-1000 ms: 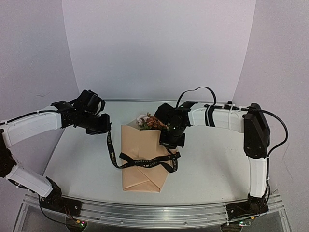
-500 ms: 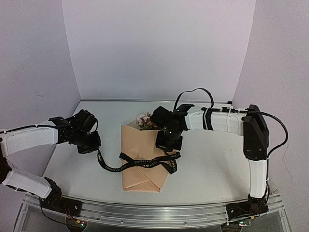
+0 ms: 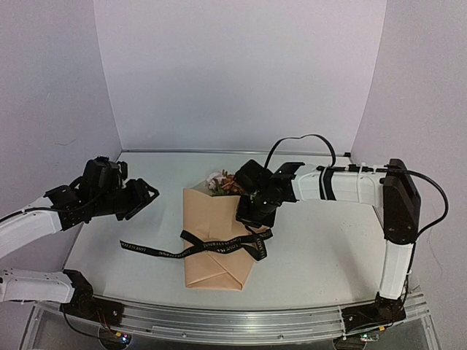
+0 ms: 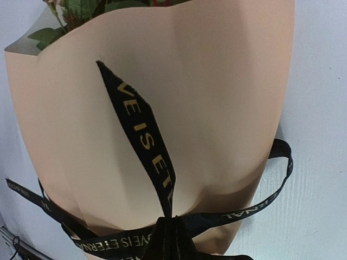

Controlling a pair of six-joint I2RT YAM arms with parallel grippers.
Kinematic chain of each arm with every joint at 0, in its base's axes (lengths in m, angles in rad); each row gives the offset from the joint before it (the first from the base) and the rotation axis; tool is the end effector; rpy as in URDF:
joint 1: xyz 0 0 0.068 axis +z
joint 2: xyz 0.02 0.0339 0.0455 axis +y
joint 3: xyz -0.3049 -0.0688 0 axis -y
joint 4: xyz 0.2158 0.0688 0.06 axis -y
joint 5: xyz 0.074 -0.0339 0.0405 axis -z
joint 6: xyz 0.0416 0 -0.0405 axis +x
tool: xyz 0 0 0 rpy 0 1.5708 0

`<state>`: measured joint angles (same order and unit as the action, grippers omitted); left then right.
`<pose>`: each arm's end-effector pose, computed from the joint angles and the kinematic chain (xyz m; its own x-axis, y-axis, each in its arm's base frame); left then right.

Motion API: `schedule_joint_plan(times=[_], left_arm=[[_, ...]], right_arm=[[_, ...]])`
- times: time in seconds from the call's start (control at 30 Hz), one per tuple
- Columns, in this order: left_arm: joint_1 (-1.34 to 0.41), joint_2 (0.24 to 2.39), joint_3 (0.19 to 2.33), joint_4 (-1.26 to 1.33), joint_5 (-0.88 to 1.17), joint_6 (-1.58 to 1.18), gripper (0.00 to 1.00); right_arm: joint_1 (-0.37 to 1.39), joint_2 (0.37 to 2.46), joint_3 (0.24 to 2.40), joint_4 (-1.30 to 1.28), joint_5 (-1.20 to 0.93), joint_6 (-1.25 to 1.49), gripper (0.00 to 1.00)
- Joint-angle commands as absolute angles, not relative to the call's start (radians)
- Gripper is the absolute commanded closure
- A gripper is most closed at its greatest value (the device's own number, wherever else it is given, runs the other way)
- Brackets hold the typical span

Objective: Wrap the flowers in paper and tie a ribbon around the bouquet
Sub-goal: Cross the ribbon over the folded bouquet.

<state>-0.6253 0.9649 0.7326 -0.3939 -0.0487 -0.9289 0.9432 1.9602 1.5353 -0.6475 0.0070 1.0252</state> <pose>0.1340 -0.0942 0.3051 -0.7272 -0.4617 -0.5080 -0.0497 0.7734 -0.6319 0.2424 0.3336 0.2597 -0.9579 0.1353 -0.2533 0.0219 0.9139 0.4054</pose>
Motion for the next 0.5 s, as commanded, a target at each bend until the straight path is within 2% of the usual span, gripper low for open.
schedule_joint_plan(times=[0.0, 0.23, 0.37, 0.47], left_arm=[[-0.637, 1.196, 0.807, -0.015, 0.300, -0.790, 0.43], [-0.646, 1.479, 0.921, 0.220, 0.562, -0.870, 0.42], [-0.656, 1.570, 0.948, 0.299, 0.648, -0.919, 0.39], [-0.670, 1.627, 0.994, 0.266, 0.661, -0.913, 0.40]], right_arm=[[0.950, 1.861, 1.426, -0.331, -0.107, 1.049, 1.00], [0.958, 1.785, 1.283, -0.110, -0.173, 1.003, 1.00], [0.962, 1.785, 1.255, -0.018, -0.217, 0.998, 1.00], [0.963, 1.779, 1.221, 0.059, -0.236, 1.007, 1.00]])
